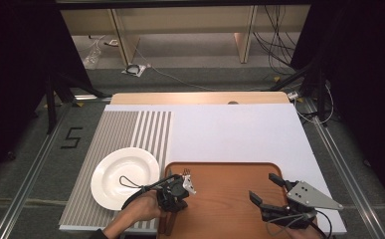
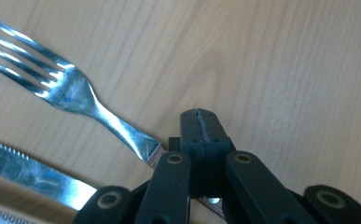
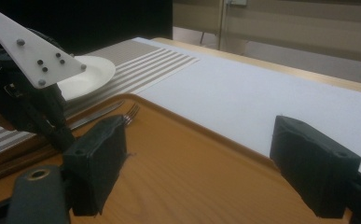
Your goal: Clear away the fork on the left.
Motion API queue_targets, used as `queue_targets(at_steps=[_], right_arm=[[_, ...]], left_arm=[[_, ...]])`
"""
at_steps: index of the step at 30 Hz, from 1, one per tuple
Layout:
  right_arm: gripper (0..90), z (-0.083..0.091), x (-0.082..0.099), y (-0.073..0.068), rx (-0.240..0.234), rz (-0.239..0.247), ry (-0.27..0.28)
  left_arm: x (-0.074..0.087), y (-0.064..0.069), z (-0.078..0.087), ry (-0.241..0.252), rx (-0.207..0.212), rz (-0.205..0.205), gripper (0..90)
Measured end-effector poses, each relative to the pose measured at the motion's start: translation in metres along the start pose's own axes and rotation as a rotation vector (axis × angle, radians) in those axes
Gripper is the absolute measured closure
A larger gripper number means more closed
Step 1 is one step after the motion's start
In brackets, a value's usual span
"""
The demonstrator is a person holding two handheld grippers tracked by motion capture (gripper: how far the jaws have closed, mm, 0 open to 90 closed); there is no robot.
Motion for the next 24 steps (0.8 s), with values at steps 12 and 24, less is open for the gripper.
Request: queue_targets(at_steps=[12, 24], right_arm=[[19.7, 0.0003, -0.0003, 0.0001, -0.001, 0.003, 0.005], [19.7, 0.0002, -0.0002, -0.0003, -0.001, 0.003, 0.003]], left_arm=[[0.0075, -0.0046, 0.0027, -0.008, -0.006, 0.047, 89.1], [0.0090, -0.0047, 0.0036, -0.013, -0.002, 0.046, 87.5]])
Point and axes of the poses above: each handheld gripper's, and its own axes: z roughly backward along the jaws, x roughly out of its underside, y roughly to its right, the point moved 4 cm from there along -z, roughly forward along the jaws, and after that the axes turned 2 degrees about z, right-handed, at the moved point
